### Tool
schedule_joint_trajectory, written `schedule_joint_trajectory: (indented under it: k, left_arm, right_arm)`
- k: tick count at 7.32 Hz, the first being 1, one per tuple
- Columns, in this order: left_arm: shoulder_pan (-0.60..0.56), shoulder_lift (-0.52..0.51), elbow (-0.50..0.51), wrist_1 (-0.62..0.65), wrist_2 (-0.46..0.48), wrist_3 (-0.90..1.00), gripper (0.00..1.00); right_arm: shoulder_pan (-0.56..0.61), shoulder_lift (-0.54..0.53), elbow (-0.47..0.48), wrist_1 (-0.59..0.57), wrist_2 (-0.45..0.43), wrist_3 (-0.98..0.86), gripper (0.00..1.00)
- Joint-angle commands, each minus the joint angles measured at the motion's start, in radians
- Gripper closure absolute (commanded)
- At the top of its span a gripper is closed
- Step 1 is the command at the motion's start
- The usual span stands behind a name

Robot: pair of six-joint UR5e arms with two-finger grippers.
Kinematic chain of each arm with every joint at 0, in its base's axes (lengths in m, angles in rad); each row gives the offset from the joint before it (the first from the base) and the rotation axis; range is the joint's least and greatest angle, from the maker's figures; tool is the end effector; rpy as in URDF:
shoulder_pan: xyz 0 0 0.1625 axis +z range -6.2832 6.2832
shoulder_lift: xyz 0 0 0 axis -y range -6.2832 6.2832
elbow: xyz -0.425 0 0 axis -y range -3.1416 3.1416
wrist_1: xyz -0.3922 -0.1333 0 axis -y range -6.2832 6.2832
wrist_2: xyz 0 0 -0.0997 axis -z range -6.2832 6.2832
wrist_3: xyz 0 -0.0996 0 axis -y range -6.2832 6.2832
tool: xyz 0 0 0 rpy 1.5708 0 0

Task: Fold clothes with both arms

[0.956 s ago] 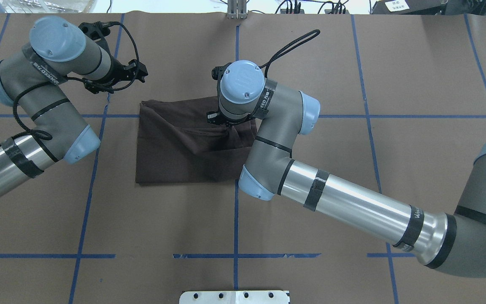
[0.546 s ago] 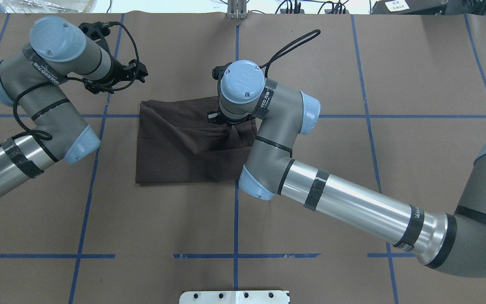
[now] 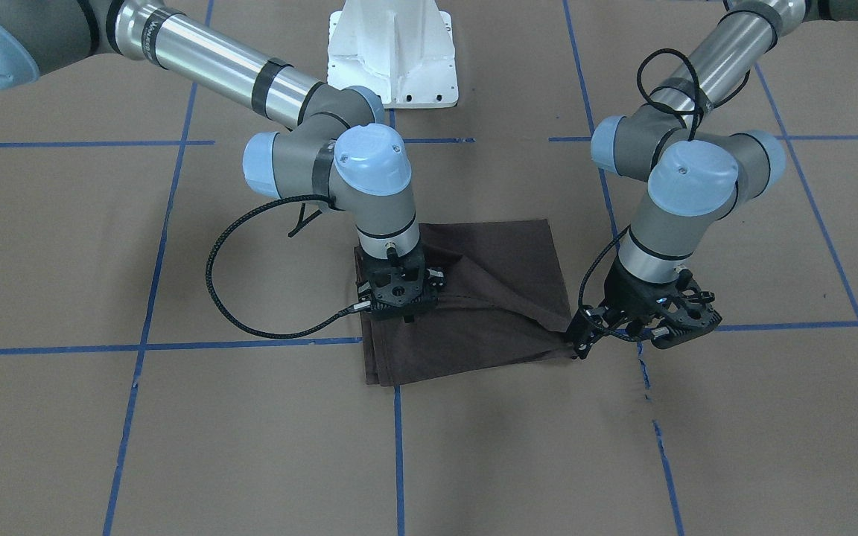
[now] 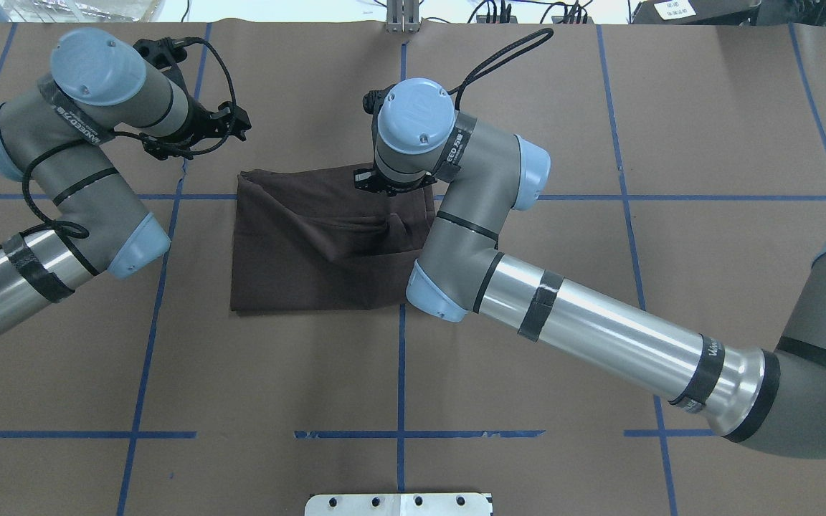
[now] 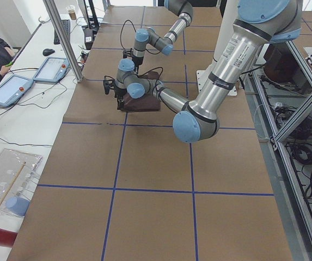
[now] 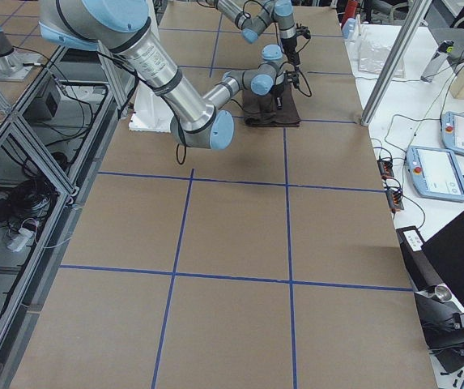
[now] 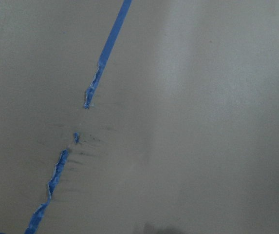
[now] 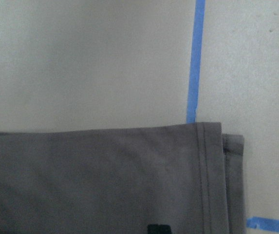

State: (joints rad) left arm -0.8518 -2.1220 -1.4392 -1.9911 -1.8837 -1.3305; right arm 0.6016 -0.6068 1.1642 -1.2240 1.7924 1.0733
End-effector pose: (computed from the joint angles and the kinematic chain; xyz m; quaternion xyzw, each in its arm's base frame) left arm 0.3956 -0.6078 0.3538 0.0876 0.4181 -0.2109 0.8792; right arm -0.6130 -0.5559 0.1791 0.1420 -0.4222 -0.0017 0.8953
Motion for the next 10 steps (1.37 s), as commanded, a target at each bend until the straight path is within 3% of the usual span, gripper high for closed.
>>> schedule_joint_trajectory:
  k: [1,2,3,4,6,7,10]
  left_arm:
    - [0.0,-0.001,0.0,0.0,0.0,-0.001,0.0]
    - [0.0,-0.001,0.0,0.0,0.0,0.002,0.0]
    - [-0.001,0.001,0.0,0.0,0.0,0.005,0.0]
    - [0.0,-0.001,-0.001,0.0,0.0,0.005,0.0]
    - [-0.001,-0.001,-0.001,0.0,0.0,0.005,0.0]
    - [-0.001,-0.001,-0.001,0.0,0.0,0.005,0.0]
    - [-0.001,-0.001,0.0,0.0,0.0,0.005,0.0]
  right_arm:
    - [0.012,-0.008,-0.003,0.001,-0.004,-0.024,1.0]
    - [-0.005,-0.008,-0.005,0.003,-0.004,-0.017,0.84]
    - [-0.006,-0.008,-0.005,0.003,0.004,-0.013,0.79]
    - [-0.005,-0.008,-0.011,0.001,0.018,-0.013,0.56]
    - [-0.006,-0.01,-0.017,-0.011,0.036,-0.012,0.57]
    - [-0.011,-0.01,-0.02,-0.012,0.042,-0.01,0.66]
    - [-0.017,-0.01,-0.02,-0.012,0.05,-0.01,0.66]
